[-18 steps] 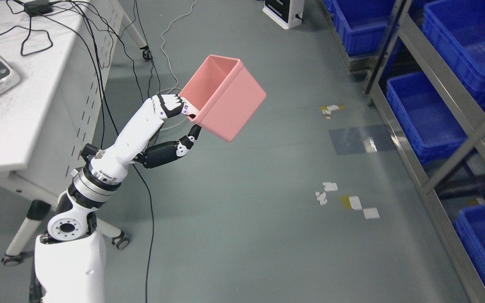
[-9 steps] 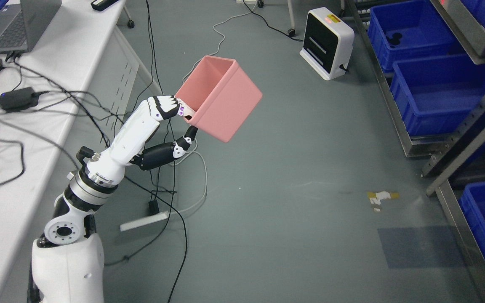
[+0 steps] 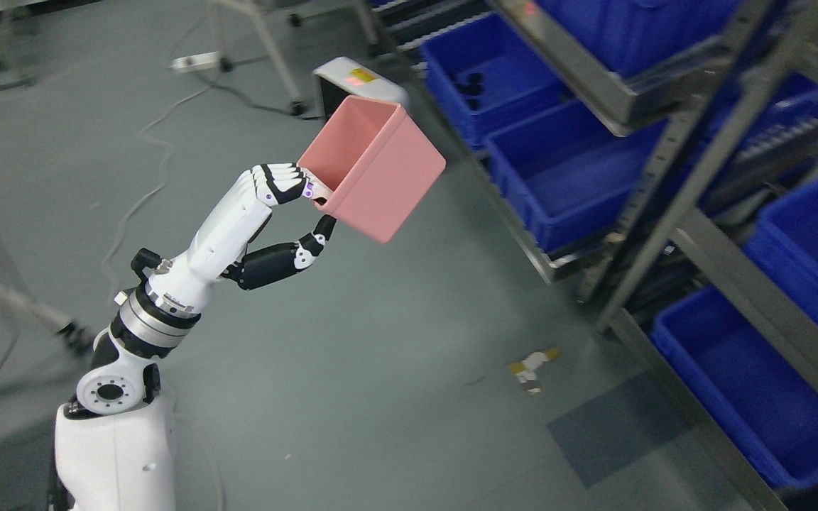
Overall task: Place storage box into left shelf container
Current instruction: 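Hold the pink box aloft in the left hand while driving to the shelf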
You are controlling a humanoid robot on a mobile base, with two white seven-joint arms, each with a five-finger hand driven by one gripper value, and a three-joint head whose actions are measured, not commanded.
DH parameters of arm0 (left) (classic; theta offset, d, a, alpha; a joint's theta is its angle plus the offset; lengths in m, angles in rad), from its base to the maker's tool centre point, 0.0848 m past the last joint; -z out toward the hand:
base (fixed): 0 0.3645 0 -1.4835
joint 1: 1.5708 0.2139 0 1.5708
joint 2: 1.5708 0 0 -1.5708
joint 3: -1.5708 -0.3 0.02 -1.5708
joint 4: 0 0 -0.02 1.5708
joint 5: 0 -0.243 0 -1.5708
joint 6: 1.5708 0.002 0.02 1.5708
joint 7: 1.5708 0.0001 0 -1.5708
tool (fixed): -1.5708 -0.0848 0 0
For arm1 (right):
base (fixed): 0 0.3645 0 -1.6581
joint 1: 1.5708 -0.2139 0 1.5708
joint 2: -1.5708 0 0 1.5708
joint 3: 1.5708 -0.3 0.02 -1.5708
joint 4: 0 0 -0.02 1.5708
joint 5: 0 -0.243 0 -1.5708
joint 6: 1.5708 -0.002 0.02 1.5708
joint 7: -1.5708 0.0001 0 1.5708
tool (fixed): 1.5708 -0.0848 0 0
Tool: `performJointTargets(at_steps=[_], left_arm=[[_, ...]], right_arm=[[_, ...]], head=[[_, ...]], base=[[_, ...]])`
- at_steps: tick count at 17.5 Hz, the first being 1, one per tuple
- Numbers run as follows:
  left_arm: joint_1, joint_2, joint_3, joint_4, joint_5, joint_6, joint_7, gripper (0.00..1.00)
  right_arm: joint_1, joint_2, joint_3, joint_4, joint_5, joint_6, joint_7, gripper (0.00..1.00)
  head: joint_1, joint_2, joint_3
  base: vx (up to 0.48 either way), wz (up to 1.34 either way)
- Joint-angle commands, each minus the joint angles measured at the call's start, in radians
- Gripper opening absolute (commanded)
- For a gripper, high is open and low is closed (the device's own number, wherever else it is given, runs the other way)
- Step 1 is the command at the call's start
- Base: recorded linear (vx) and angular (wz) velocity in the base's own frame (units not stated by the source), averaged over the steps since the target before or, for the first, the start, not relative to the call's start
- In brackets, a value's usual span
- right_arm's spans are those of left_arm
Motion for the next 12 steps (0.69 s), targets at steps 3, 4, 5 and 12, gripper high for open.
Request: performJointTargets(at_steps=[3,4,5,12], left_arm=[[0.015,0.017,-0.070,-0.004,0.003,-0.001,0.000,0.01],[0.025,0.017,-0.087,-0.005,0.003,-0.001,0.000,0.01],[0.050,0.017,-0.113,-0.005,0.003,-0.001,0.000,0.01],[0.329,0.017,-0.305,0.008,-0.002,-0.001,-0.019,0.01]], right_arm=[[0.007,-0.018,0.000,-0.017,-0.003,-0.001,0.000,1.00],[0.007,-0.018,0.000,-0.017,-0.003,-0.001,0.000,1.00],[0.007,-0.018,0.000,-0.017,-0.003,-0.001,0.000,1.00],[0.007,-0.018,0.000,-0.017,-0.003,-0.001,0.000,1.00]], head=[[0.0000,0.000,0.000],[0.0000,0.000,0.000],[0.0000,0.000,0.000],[0.0000,0.000,0.000]], base=[[0.366,-1.55],[0.308,-1.35],[0.308,-1.35],[0.197,-1.20]])
